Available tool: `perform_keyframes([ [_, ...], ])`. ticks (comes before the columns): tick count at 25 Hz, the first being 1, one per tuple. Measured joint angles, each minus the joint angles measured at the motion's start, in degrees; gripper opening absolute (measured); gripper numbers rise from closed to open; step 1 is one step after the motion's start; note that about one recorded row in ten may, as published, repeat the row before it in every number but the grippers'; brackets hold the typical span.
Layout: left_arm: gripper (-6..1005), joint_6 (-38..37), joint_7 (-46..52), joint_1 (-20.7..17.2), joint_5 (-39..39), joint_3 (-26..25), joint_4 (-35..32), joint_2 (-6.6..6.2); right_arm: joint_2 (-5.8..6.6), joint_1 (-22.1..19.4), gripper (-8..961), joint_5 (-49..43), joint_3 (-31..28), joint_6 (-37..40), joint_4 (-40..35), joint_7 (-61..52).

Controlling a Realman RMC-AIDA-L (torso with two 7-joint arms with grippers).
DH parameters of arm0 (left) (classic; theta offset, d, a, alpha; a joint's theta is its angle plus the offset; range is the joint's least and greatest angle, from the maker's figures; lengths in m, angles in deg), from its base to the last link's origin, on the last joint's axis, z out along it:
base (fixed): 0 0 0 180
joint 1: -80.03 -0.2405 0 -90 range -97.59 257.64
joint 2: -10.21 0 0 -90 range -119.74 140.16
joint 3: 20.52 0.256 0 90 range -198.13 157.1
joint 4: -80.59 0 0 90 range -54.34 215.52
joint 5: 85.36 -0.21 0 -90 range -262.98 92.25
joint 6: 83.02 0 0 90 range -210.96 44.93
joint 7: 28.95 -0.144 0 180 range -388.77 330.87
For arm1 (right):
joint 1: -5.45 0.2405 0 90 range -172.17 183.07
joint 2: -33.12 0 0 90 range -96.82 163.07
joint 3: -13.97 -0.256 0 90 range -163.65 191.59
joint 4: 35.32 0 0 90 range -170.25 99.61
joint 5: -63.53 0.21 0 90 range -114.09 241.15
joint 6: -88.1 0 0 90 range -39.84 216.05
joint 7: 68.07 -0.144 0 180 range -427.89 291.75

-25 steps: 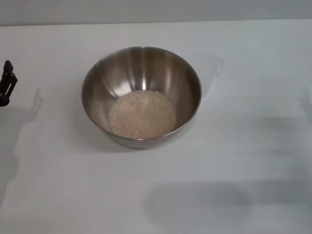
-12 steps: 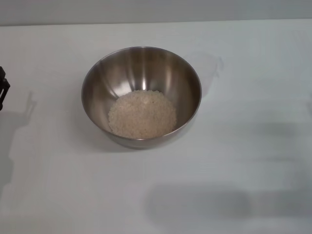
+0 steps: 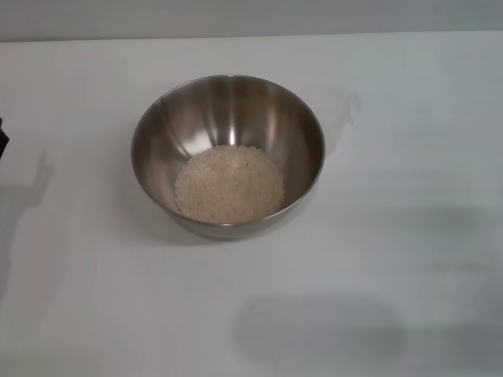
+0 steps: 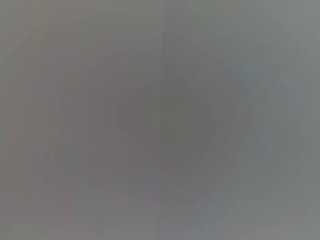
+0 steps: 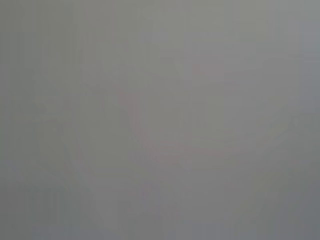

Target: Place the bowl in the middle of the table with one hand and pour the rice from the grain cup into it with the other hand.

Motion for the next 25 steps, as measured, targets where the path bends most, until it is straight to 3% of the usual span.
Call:
perform_keyframes([
  [25, 802, -0.13, -1.65, -0.37, 0.12, -1.47, -0.56, -0.07, -0.19, -1.15, 834, 1.49, -0.76, 3.51, -0.89, 0.12],
])
